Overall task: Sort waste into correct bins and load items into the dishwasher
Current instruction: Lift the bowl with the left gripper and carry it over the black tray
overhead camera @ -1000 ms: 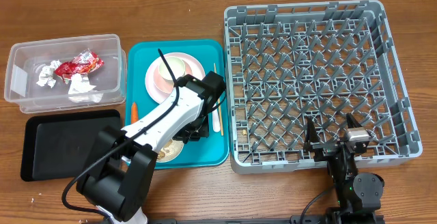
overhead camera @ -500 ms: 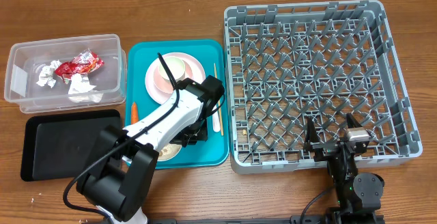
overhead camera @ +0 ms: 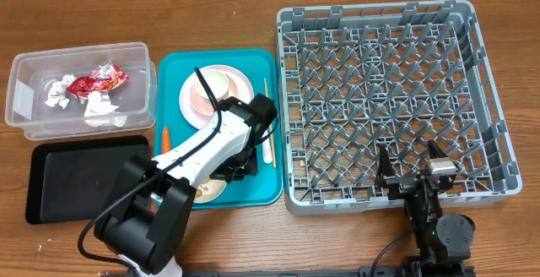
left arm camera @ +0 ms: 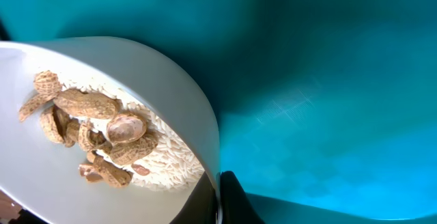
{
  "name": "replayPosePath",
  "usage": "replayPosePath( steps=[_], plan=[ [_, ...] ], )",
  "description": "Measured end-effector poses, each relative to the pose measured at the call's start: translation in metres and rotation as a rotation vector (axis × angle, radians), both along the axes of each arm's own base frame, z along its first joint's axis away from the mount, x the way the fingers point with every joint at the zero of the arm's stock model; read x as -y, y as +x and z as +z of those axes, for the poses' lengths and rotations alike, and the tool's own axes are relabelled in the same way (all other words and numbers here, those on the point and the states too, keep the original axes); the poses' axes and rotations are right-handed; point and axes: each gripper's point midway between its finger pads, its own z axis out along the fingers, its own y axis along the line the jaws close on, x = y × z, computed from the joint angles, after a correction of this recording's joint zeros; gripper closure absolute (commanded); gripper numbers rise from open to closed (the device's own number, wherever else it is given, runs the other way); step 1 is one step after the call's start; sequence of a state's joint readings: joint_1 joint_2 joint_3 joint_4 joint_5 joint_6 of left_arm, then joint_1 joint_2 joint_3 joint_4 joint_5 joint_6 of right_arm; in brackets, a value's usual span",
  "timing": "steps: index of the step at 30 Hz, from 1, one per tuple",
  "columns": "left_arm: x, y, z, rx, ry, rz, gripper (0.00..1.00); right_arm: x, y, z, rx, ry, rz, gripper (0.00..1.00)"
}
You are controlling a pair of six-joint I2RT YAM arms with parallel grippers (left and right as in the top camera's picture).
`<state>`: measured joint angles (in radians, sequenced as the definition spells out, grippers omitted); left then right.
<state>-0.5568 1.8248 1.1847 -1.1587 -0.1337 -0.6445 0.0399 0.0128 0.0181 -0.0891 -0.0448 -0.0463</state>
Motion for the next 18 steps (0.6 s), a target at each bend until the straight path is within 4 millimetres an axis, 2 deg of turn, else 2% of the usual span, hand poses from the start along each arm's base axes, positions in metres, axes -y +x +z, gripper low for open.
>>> replayPosePath(
  steps=[3,9,12,14,18],
  plan=[
    [0.004,0.002,0.009,0.03,-0.031,0.0,0.96,0.0,0.0,0.0,0.0,0.0,0.0,0.0],
    [-0.001,0.012,0.065,0.178,-0.144,0.002,0.96,0.0,0.0,0.0,0.0,0.0,0.0,0.0],
    [-0.017,0.014,0.089,0.234,-0.183,0.035,0.96,0.0,0.0,0.0,0.0,0.0,0.0,0.0],
    [-0.034,0.015,0.103,0.265,-0.207,0.07,0.96,0.0,0.0,0.0,0.0,0.0,0.0,0.0],
    [-0.065,0.019,0.117,0.306,-0.246,0.139,0.96,0.0,0.0,0.0,0.0,0.0,0.0,0.0]
  ],
)
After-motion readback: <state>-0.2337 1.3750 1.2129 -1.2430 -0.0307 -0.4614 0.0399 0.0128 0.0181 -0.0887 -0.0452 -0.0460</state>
